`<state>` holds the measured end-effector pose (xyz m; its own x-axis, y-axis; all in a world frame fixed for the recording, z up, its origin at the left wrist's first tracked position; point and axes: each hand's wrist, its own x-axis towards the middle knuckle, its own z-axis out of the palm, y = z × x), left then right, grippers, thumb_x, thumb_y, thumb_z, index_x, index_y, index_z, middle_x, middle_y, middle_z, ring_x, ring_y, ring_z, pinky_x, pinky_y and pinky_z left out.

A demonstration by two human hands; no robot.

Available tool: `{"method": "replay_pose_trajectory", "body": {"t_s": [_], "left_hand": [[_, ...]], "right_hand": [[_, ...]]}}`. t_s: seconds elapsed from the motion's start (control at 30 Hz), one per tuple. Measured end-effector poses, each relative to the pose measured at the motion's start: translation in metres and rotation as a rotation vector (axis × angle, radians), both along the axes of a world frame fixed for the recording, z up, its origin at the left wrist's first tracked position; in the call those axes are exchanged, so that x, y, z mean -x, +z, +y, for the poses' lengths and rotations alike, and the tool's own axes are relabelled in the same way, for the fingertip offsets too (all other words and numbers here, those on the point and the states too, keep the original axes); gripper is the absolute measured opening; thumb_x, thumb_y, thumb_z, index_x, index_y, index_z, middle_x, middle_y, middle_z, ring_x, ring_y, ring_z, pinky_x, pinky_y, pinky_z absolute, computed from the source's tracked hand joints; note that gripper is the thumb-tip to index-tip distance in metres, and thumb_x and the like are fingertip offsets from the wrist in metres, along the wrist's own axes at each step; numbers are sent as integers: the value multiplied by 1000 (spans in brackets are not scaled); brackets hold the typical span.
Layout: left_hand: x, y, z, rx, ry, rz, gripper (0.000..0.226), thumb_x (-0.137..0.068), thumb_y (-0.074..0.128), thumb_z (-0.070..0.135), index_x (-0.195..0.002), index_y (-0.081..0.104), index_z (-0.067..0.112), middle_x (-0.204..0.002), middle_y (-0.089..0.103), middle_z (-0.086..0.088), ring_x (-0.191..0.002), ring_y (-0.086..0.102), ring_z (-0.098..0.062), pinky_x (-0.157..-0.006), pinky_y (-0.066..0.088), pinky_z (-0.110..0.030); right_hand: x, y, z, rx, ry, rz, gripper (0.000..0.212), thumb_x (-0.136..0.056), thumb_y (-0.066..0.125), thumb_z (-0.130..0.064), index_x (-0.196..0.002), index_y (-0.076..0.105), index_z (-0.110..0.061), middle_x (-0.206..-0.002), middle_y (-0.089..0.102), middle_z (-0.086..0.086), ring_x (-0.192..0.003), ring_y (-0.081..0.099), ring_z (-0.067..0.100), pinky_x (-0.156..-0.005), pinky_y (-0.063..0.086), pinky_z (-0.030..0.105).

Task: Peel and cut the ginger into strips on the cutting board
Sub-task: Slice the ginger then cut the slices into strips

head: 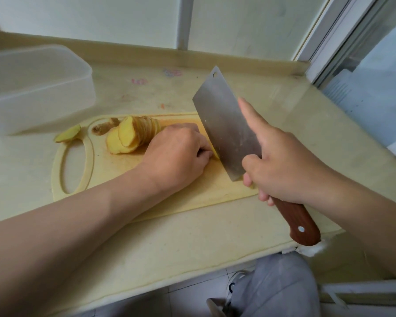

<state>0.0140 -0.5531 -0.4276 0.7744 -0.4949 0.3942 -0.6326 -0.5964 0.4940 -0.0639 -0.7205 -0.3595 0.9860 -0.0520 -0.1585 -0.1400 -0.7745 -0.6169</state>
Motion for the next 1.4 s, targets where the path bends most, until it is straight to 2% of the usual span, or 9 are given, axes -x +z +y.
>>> {"method": "replay_pose_trajectory", "body": {"t_s": [0.37,0.57,0.73,0.83,1.03,1.2,1.4], "left_hand": [[-3,0,-1,42,7,52,12,-87,70,18,-86,81,22,-87,68,4,-81,62,-22,-73,52,-40],[-3,2,0,43,9,53,11,-85,72,15,-88,82,21,-87,69,3,-80,63,-22,-74,52,-37],[-1,2,1,50,11,83,12,-86,70,19,-86,81,23,-89,69,2,-83,64,-23,-75,53,-41],[-2,2,1,40,10,80,13,-88,69,19,-86,81,21,-90,68,2,-83,63,-23,-75,53,-40],[-2,1,1,32,13,82,13,-89,68,19,-87,81,21,-89,67,3,-83,61,-20,-75,52,-39],[-2,2,1,24,11,74,14,-89,68,18,-88,81,21,-89,67,4,-82,61,-19,-75,52,-39],[-2,1,1,29,11,75,14,-89,68,18,-87,81,20,-89,67,4,-82,61,-19,-74,53,-39]], "right_hand": [[-22,12,7,52,40,143,96,-96,43,-7,-156,-2,-66,-81,71,14,-43,64,19,-44,55,32],[-60,10,21,84,54,84,102,-89,41,1,-163,-4,-52,-75,73,13,-41,64,17,-42,53,29],[-33,-3,14,-26,-38,-37,98,-94,44,-5,-158,-1,-63,-83,71,11,-45,66,20,-43,55,31],[-17,-7,10,-27,-48,-95,98,-94,46,-5,-156,0,-66,-80,72,15,-48,68,24,-43,56,29],[-2,-3,3,-36,-39,-36,98,-95,45,-5,-151,3,-73,-78,72,13,-47,67,26,-43,57,32],[-5,-1,0,1,-8,1,98,-95,44,-5,-153,2,-71,-75,73,8,-47,68,24,-45,59,35],[-9,4,2,4,-4,40,96,-97,44,-6,-154,0,-69,-74,73,8,-44,65,20,-43,55,30]]}}
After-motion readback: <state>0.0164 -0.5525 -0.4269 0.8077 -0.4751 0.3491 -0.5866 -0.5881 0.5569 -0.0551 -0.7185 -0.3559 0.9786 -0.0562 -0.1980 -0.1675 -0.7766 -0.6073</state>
